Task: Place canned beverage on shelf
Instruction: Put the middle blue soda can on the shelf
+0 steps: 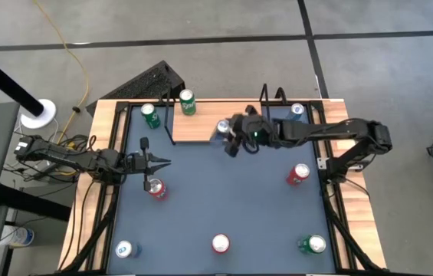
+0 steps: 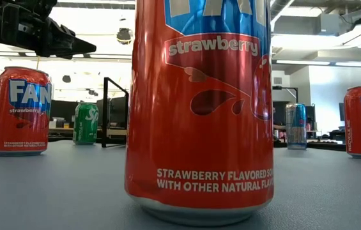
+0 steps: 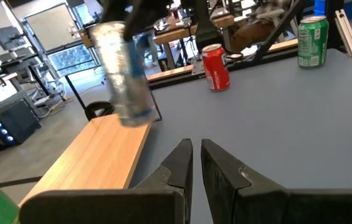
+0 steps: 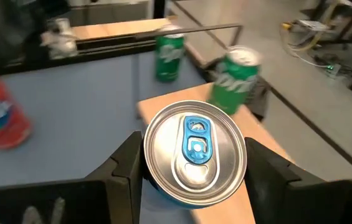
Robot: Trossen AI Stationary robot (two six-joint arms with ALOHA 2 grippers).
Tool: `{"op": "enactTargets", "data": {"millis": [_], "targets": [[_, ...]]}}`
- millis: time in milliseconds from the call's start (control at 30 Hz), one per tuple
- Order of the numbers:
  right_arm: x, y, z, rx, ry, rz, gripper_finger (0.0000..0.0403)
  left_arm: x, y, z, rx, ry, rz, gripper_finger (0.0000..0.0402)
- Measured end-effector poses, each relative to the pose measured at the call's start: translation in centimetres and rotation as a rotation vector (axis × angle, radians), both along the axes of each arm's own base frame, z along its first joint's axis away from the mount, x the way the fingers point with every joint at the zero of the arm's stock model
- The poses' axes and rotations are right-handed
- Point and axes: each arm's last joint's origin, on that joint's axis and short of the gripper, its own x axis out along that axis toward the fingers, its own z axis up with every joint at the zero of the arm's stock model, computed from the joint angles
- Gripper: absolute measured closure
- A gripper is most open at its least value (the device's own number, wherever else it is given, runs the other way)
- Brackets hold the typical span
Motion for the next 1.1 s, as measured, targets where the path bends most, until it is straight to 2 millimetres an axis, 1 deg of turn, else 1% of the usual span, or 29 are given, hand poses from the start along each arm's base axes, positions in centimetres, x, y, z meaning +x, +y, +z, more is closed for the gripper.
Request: {"op": "enactTargets", "data": {"millis": [167, 233, 300, 367, 500, 633, 733, 900, 1100], "targets": [[-0.4, -2.8, 2.2, -0.007, -0.049, -0.086, 0.0211, 0.0, 0.0, 0.0, 0.000, 0.000, 0.000, 0.0378], [-0.4, -4.0, 2.3, 0.008, -0.048, -0.071, 0.0211, 0.0, 0.0, 0.0, 0.000, -0.001, 0.000, 0.0378], [0.2, -5.1, 2.1, 0.029, -0.048, -0.072, 0.0211, 0.0, 0.0, 0.0, 0.001, 0.000, 0.001, 0.0378], [1.3, -6.4, 1.3, 0.038, -0.002, -0.101, 0.0211, 0.0, 0.0, 0.0, 0.009, -0.002, 0.010, 0.0378], [4.0, -9.4, 0.9, 0.048, 0.078, -0.158, 0.0211, 0.0, 0.1, 0.1, 0.003, -0.004, 0.037, 0.0378], [5.7, -12.6, 1.6, 0.080, 0.101, -0.200, 0.0211, 0.0, 0.1, 0.0, 0.002, 0.001, 0.050, 0.0378], [6.5, -14.4, 1.2, 0.120, 0.147, -0.247, 0.0211, 0.0, 0.1, 0.1, 0.006, -0.008, 0.050, 0.0378], [8.0, -16.3, -0.3, 0.168, 0.202, -0.283, 0.0211, 0.0, 0.1, 0.1, 0.007, -0.008, 0.051, 0.0378], [9.3, -16.9, -1.7, 0.171, 0.244, -0.279, 0.0211, 0.0, 0.1, 0.1, 0.006, -0.007, 0.052, 0.0378]]}}
